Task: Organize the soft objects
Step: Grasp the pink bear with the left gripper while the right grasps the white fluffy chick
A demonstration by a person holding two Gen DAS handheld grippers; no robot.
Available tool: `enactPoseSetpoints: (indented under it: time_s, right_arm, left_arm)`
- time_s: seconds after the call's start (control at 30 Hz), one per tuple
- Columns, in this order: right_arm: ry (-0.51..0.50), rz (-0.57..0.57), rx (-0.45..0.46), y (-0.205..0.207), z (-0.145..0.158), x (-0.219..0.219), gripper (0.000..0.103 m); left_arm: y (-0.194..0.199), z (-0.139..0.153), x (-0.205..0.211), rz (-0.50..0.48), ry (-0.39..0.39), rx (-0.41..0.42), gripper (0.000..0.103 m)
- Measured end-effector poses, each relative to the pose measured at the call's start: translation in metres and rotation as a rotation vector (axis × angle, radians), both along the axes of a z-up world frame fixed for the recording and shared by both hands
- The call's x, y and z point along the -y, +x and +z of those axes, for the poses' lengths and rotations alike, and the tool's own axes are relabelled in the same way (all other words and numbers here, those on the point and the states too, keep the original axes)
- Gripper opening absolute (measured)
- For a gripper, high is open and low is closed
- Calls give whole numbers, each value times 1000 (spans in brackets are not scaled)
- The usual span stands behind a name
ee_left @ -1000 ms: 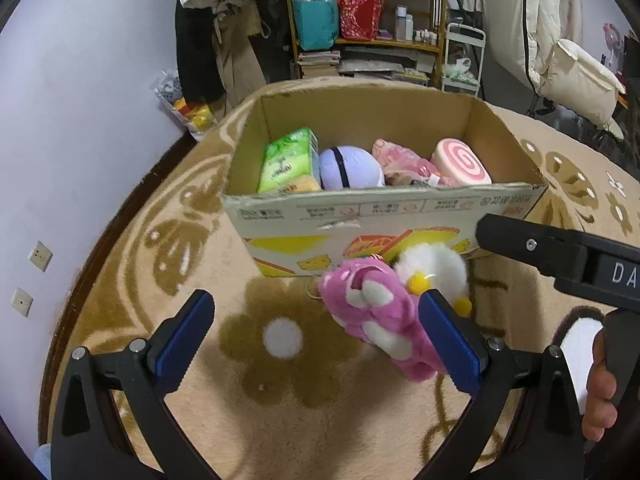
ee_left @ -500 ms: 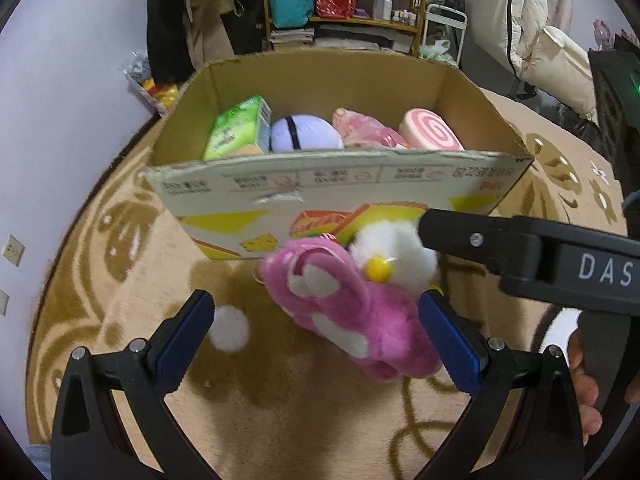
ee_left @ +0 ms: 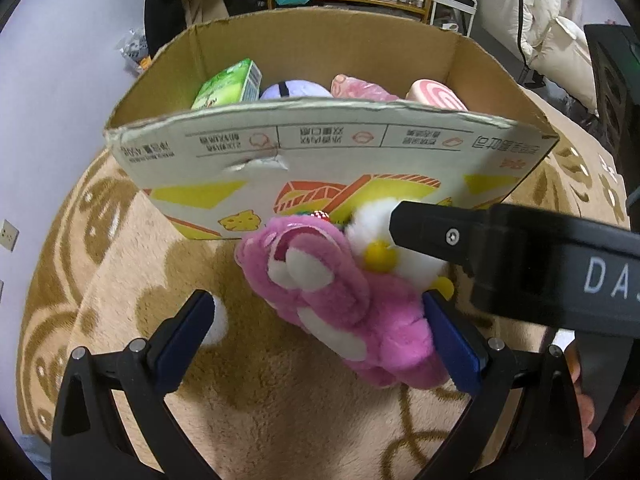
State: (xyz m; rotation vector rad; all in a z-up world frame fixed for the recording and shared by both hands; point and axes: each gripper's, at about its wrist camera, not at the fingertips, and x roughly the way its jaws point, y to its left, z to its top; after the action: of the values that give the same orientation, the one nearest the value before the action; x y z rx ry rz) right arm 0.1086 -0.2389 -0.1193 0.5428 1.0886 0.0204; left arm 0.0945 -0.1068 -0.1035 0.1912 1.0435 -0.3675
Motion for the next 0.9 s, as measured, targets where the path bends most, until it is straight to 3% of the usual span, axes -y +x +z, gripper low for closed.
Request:
enactPoseSetpoints:
  time_s: [0.37, 0.47, 0.6, 0.8, 0.9]
  right_arm:
    - [50, 43, -39, 16, -18, -11, 88]
    - [71, 56, -43, 23, -22, -13, 76]
    - [109, 70, -55, 29, -30, -18, 44]
    - [81, 68, -46, 23, -29, -18, 40]
    - [79, 56, -44, 18, -28, -17, 38]
  left_arm:
    - [0, -7, -7, 32, -23, -26, 103]
    - [0, -6, -7, 36, -21, -31, 103]
    - [0, -7, -9, 38, -22, -39, 103]
    - [3, -13, -11, 29, -19, -45, 101]
    - [3, -17, -10, 28, -33, -62, 94]
